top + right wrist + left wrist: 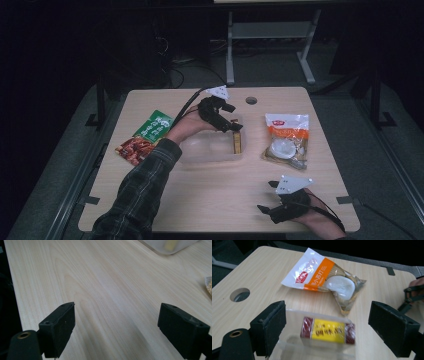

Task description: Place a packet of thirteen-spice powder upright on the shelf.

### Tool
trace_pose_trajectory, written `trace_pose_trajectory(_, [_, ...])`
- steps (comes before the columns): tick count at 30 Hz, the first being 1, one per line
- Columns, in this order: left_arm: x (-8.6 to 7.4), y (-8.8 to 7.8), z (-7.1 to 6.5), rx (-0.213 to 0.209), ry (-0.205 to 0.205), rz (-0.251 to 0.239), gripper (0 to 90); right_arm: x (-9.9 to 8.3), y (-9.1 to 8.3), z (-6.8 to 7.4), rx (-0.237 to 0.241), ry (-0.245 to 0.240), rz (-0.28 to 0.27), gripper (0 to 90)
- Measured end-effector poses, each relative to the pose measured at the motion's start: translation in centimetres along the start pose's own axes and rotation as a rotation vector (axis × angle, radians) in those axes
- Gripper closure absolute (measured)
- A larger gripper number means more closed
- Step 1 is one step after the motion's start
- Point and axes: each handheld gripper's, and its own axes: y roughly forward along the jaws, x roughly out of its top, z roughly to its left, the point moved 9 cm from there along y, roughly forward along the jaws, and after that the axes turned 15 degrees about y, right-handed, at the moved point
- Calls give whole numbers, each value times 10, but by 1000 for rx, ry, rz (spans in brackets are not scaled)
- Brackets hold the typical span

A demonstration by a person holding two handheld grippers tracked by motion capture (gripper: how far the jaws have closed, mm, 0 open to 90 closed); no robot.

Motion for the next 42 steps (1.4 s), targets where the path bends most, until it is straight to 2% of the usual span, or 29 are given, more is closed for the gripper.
trace_pose_trajectory(5, [-7, -19, -6, 16, -13, 10, 137, 0, 1, 0, -3, 0, 4, 141])
trace_pose_trajectory(6, [-10, -24, -8, 24, -31, 17, 137, 0, 1, -1, -4, -1, 5, 140])
trace_pose_trajectory(12, [-21, -44, -20, 35, -25, 41, 136, 0, 2, 1, -1, 5, 11, 140])
trace_pose_trajectory(15, [-28, -51, -28, 40, -36, 71, 136, -1, 2, 1, 0, 4, 12, 140])
trace_pose_trajectory(19, [-39, -57, -39, 51, -47, 95, 141, -1, 2, 1, -1, 2, 11, 140])
trace_pose_trajectory(21, [-45, -58, -48, 40, -52, 95, 145, 0, 2, 1, 0, -1, 9, 140])
trace_pose_trajectory(23, [-50, -60, -56, 42, -35, 103, 145, 0, 2, 1, 2, 0, 7, 140])
trace_pose_trajectory(29, [-62, -66, -76, 61, -22, 108, 145, -1, 3, 2, 2, 0, 11, 140])
trace_pose_trajectory(32, [-74, -68, -87, 81, -1, 139, 146, 0, 3, 2, 3, -4, 12, 140])
trace_pose_trajectory(40, [-99, -76, -113, 99, -17, 136, 152, -1, 3, 2, 3, -4, 14, 141])
trace_pose_trajectory(42, [-107, -79, -120, 98, -33, 132, 153, -1, 3, 1, 2, -4, 16, 141])
